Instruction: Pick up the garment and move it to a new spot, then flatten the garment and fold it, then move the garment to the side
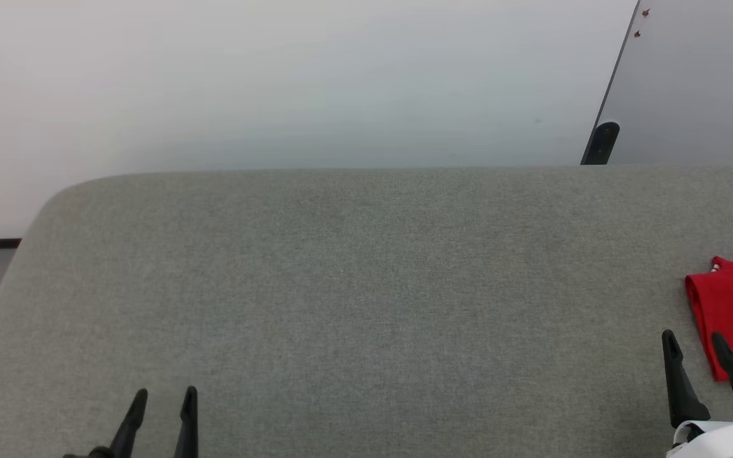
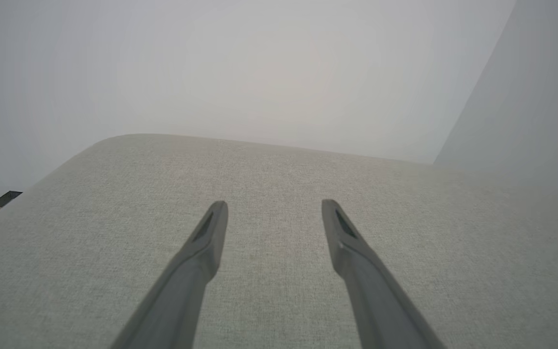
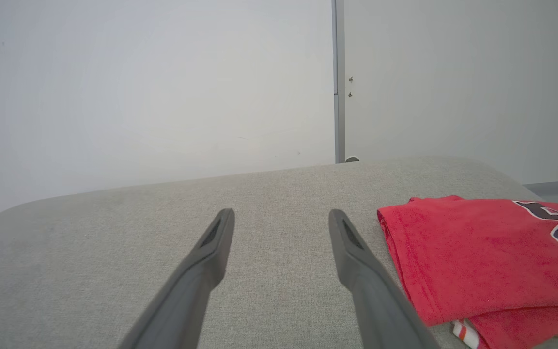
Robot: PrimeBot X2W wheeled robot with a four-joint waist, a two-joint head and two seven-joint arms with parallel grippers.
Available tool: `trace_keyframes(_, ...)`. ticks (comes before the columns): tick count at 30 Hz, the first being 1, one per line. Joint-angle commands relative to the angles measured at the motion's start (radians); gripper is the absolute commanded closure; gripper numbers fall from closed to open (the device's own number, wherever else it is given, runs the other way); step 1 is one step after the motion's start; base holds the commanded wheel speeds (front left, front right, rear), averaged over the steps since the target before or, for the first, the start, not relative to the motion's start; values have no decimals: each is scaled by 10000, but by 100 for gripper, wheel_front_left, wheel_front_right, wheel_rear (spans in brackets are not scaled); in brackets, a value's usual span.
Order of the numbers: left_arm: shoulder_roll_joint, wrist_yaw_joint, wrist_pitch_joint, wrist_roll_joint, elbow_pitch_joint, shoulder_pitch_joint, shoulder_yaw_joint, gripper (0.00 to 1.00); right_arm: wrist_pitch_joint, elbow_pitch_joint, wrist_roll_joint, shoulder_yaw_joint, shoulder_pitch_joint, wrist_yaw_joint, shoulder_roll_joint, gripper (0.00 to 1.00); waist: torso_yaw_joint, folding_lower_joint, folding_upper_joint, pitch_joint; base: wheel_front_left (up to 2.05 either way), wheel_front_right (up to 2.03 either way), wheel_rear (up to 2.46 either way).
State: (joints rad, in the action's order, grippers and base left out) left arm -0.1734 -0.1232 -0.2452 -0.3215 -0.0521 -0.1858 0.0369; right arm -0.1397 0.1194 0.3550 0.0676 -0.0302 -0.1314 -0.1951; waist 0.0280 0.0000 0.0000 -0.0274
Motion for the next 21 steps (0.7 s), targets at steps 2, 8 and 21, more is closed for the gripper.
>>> trace_keyframes(2,-10,-20,104,-101,77,-89,-69,0,139,-231,-96,91,-160,17,77,0,11,0,0,-21,0,0,0)
trace_keyframes(8,9,68,185,-119,177,-49,-141,0,287,-518,-182,158,-233,17,139,0,0,0,0,-70,0,0,0)
trace_keyframes(21,-69,189,155,-210,281,-73,-158,0,354,-706,-90,66,-357,17,238,0,4,0,0,-75,0,0,0)
